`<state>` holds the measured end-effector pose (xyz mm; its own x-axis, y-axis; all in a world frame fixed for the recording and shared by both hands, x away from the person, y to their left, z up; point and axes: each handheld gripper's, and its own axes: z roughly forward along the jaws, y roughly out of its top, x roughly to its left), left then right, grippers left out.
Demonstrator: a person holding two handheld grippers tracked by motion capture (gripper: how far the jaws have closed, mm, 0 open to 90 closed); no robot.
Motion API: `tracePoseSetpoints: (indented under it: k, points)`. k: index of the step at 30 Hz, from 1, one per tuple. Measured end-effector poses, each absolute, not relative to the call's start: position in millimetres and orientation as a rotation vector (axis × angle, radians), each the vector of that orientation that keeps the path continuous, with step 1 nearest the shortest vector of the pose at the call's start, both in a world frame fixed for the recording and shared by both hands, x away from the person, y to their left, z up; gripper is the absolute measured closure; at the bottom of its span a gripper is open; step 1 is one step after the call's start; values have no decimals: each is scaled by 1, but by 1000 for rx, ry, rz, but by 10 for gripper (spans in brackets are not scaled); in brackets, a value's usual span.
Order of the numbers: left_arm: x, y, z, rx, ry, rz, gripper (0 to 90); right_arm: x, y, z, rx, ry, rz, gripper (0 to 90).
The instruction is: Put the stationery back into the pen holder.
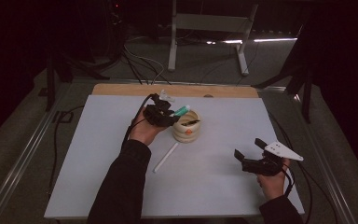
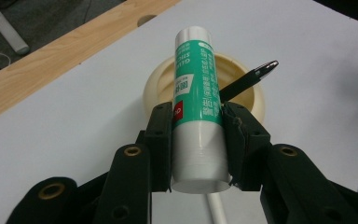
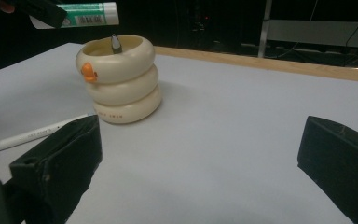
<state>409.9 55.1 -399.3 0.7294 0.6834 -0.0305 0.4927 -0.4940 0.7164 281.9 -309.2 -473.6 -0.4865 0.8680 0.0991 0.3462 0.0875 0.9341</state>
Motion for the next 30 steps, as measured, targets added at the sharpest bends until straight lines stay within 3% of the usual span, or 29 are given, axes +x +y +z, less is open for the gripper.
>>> tracePoseSetpoints:
  k: [30]
  points:
    - [417, 42, -406, 2191, 906, 321, 652, 282, -310, -474, 1192, 1880, 1397, 1]
